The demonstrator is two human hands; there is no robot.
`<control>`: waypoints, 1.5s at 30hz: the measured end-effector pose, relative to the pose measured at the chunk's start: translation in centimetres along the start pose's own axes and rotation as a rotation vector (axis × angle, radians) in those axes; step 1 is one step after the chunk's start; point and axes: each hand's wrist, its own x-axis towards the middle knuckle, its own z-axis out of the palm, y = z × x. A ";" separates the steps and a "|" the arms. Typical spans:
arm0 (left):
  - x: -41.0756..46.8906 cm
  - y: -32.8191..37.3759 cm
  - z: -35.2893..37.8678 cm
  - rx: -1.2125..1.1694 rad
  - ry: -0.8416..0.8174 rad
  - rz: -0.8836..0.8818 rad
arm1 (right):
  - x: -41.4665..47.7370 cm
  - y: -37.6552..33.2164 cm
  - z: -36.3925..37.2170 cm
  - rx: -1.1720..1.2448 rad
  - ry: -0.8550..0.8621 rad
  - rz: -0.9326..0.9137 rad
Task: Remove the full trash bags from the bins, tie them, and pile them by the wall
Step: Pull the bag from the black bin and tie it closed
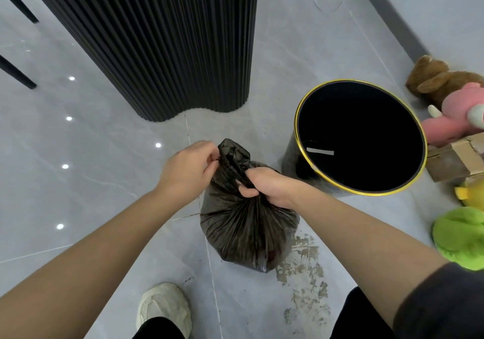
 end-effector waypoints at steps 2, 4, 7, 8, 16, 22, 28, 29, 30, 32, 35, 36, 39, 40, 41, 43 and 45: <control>-0.5 0.1 -0.5 -0.037 0.076 0.118 | 0.2 0.1 -0.3 0.005 0.040 -0.001; -1.3 -0.2 -1.1 0.091 0.089 0.399 | 0.0 0.1 -0.6 0.018 0.039 -0.008; -1.8 -0.7 -1.3 0.396 -0.042 0.653 | -0.3 -0.2 -0.8 0.018 -0.009 -0.047; -1.7 -0.7 -1.0 0.469 -0.088 0.660 | -0.4 -0.3 -0.8 -0.008 -0.021 -0.053; -0.2 0.6 1.0 0.370 -0.397 0.285 | -0.8 -0.2 -0.3 -0.322 -0.111 -0.121; 0.3 0.3 0.0 -0.676 -0.604 -0.490 | -1.1 0.1 -1.5 -0.426 -0.095 -0.338; -2.9 0.7 0.3 -0.004 -0.049 0.263 | -0.6 0.4 -1.5 -0.424 0.008 -0.266; -3.0 0.7 0.6 0.190 -0.033 0.385 | -0.5 0.4 -1.4 -0.413 0.005 -0.275; -3.0 0.8 1.1 0.317 -0.037 0.448 | -0.4 0.3 -1.2 -0.406 -0.003 -0.283; -2.7 1.3 2.3 0.419 -0.091 0.434 | -0.5 0.1 -0.8 -0.410 -0.034 -0.286; -1.6 2.6 2.2 0.361 -0.273 0.241 | -0.8 0.0 -0.7 -0.472 -0.049 -0.312; -1.3 2.9 1.9 0.376 -0.303 0.184 | -1.0 0.0 -0.8 -0.532 -0.046 -0.335; -0.4 3.2 0.5 0.330 -0.337 0.064 | -1.5 -0.1 -1.3 -0.723 0.005 -0.404; -0.3 3.2 -0.1 0.268 -0.354 0.029 | -1.6 -0.2 -1.3 -0.774 0.033 -0.447; -0.1 3.4 -0.6 0.209 -0.371 -0.003 | -1.6 -0.2 -1.4 -0.819 0.064 -0.501; 0.2 3.7 -1.6 0.147 -0.400 -0.035 | -1.6 -0.2 -1.2 -0.875 0.148 -0.599; 0.5 3.9 -2.3 0.116 -0.442 -0.042 | -1.5 -0.1 -1.0 -0.964 0.283 -0.647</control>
